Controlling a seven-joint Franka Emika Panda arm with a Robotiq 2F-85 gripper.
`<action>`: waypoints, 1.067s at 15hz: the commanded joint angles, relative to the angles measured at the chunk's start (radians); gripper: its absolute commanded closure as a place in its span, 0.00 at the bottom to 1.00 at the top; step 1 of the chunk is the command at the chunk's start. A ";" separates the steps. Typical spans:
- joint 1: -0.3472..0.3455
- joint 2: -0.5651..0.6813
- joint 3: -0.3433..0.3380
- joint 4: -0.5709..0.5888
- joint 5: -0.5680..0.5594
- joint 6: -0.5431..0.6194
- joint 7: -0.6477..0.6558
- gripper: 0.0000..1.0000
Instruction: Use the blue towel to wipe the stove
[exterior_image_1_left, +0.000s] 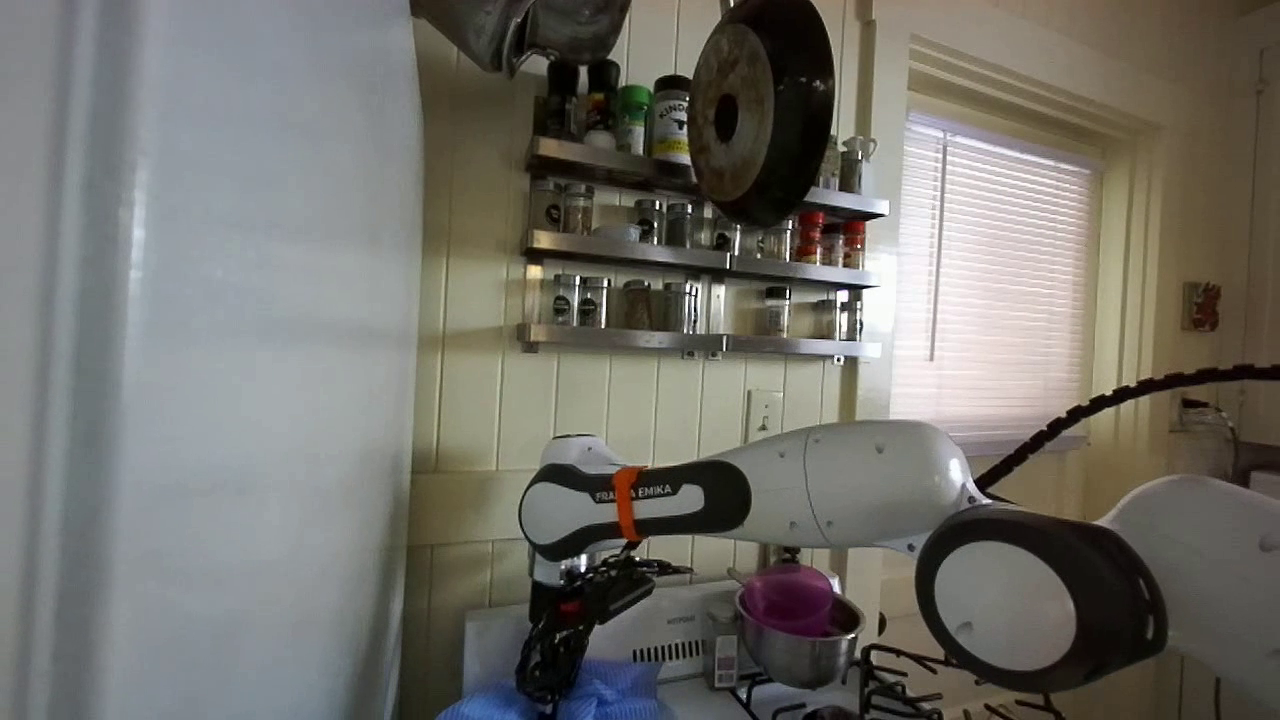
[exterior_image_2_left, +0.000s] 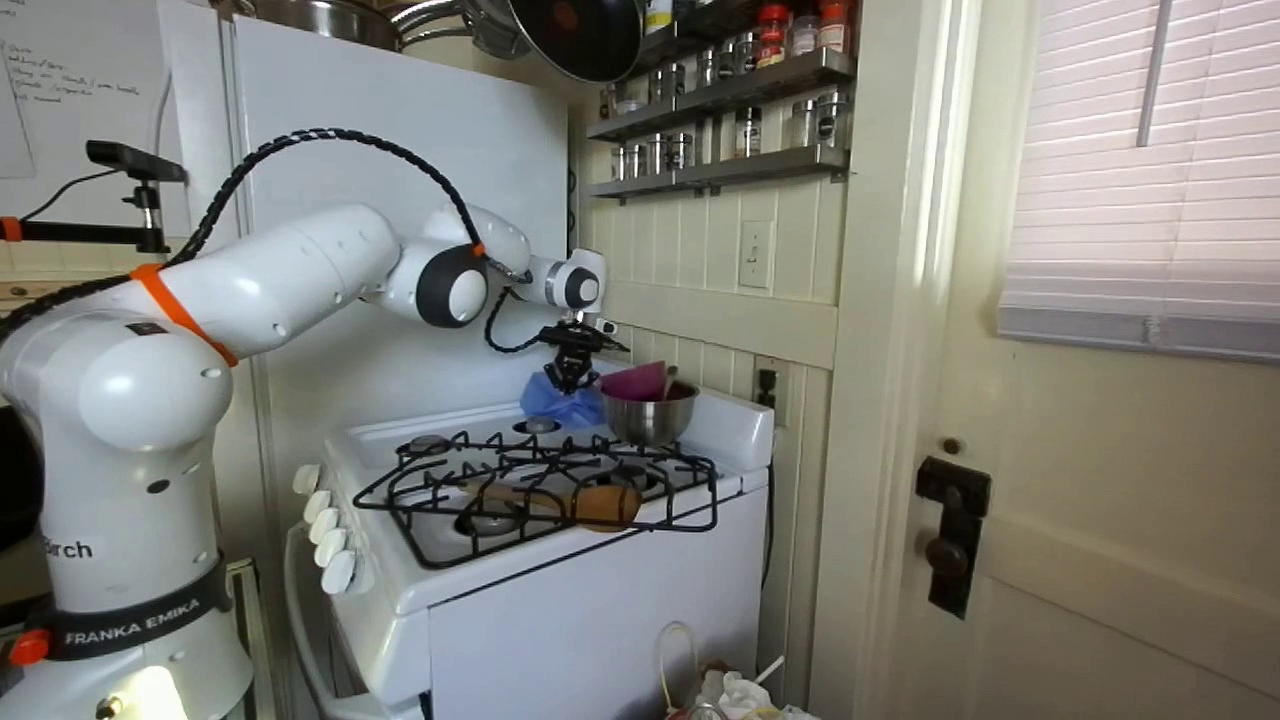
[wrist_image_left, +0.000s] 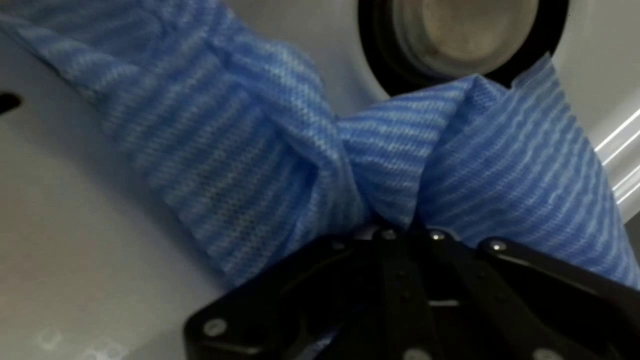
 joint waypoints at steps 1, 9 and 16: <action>0.002 0.004 0.000 0.010 0.000 -0.004 -0.004 0.96; 0.053 -0.015 0.000 -0.051 -0.001 0.079 0.116 0.99; 0.104 -0.112 -0.032 -0.269 0.004 0.206 0.427 0.99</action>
